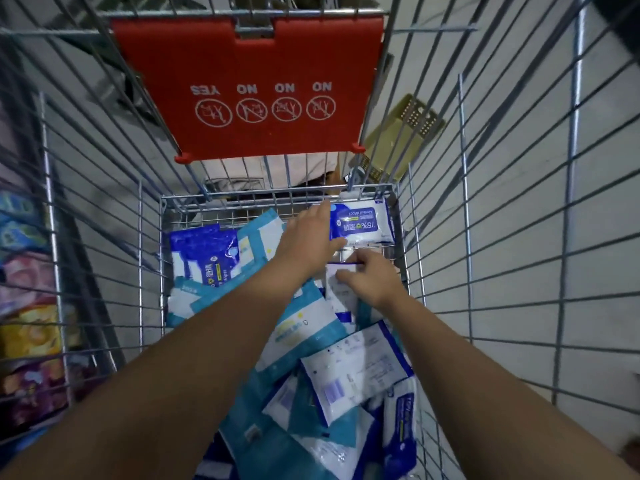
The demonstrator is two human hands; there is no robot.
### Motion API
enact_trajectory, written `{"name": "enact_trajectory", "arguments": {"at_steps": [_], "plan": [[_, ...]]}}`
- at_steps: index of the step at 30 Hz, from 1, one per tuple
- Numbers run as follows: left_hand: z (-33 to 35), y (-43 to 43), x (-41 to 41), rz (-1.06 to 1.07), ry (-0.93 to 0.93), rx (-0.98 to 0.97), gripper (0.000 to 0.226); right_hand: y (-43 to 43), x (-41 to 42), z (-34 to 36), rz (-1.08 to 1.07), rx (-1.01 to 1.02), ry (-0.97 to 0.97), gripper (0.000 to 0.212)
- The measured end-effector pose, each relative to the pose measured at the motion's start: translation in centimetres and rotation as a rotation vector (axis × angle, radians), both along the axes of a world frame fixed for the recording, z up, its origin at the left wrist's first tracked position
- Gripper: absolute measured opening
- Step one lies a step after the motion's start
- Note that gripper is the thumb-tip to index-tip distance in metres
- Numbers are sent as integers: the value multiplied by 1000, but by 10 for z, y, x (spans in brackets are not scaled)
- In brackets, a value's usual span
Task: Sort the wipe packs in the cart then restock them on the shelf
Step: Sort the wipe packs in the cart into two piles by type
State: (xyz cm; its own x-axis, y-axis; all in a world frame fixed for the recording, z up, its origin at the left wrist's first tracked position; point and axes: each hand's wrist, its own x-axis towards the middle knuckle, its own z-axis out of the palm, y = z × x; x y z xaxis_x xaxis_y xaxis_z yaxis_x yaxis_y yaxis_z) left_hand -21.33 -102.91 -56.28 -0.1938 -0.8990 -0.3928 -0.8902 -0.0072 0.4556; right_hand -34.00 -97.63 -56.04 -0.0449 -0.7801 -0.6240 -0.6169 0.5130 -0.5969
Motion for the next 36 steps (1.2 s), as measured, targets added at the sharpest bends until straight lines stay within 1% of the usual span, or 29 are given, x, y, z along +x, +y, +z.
{"name": "enact_trajectory", "arguments": {"at_steps": [2, 3, 5, 8, 9, 11, 13, 14, 16, 18, 19, 20, 21, 22, 23, 24, 25, 26, 27, 28, 29, 30, 31, 32, 33, 34, 36], "plan": [[-7, -3, -12, 36, -69, 27, 85, 4, -4, -1, -56, 21, -82, 23], [-9, -5, -15, 48, -101, 31, 83, 5, -5, -3, -132, 13, -111, 25], [-13, -6, -15, 87, -113, 29, 75, 5, -6, -8, -343, -6, -174, 21], [-16, -5, -9, 117, -26, 26, 64, -1, -6, -16, -604, 5, -185, 10], [-17, -6, -7, 116, 27, 42, 62, -3, -5, -18, -655, -5, -152, 12], [-17, -6, -2, 159, 165, 87, 61, -7, 0, -14, -721, -89, -73, 25], [-19, -6, 3, 306, 278, 152, 61, -9, 4, -11, -704, -194, 16, 42], [-20, -6, 5, 405, 312, 206, 58, -9, 8, -11, -665, -206, 52, 50], [-20, -8, 7, 557, 356, 339, 44, -9, 16, -12, -616, -181, 50, 60], [-16, -11, 8, 612, 469, 404, 23, -9, 24, -14, -638, -191, -22, 57], [-11, -11, 8, 636, 552, 406, 16, -9, 26, -14, -649, -219, -31, 55], [-5, -11, 8, 673, 652, 404, 12, -8, 27, -13, -633, -256, 8, 56], [0, -11, 8, 721, 764, 403, 12, -7, 26, -12, -587, -305, 91, 62], [4, -11, 10, 785, 885, 406, 16, -5, 25, -9, -523, -354, 174, 73], [8, -11, 11, 851, 1001, 415, 19, -5, 23, -6, -470, -413, 209, 85], [10, -10, 13, 893, 1075, 417, 21, -4, 22, -3, -436, -481, 176, 95], [11, -11, 15, 898, 1092, 405, 20, -4, 20, -2, -403, -524, 109, 100], [13, -11, 16, 870, 1074, 388, 17, -4, 20, 0, -370, -529, 36, 100], [15, -12, 17, 840, 1052, 372, 13, -6, 19, 0, -338, -497, -30, 95], [17, -14, 16, 817, 1046, 361, 11, -9, 19, 0, -318, -441, -112, 83], [20, -15, 15, 802, 1051, 359, 13, -12, 19, 3, -338, -373, -221, 62], [21, -17, 13, 782, 1048, 361, 16, -16, 19, 4, -408, -309, -337, 37], [23, -19, 10, 746, 1025, 362, 19, -20, 18, 5, -511, -252, -428, 20], [22, -21, 8, 717, 988, 372, 26, -23, 18, 3, -618, -181, -498, 14], [21, -23, 6, 703, 932, 400, 32, -26, 20, 2, -730, -90, -568, 13], [20, -25, 6, 686, 839, 447, 38, -26, 22, 1, -837, -2, -648, 18], [16, -25, 8, 593, 651, 578, 40, -26, 29, -4, -1001, 109, -796, 26]]}}
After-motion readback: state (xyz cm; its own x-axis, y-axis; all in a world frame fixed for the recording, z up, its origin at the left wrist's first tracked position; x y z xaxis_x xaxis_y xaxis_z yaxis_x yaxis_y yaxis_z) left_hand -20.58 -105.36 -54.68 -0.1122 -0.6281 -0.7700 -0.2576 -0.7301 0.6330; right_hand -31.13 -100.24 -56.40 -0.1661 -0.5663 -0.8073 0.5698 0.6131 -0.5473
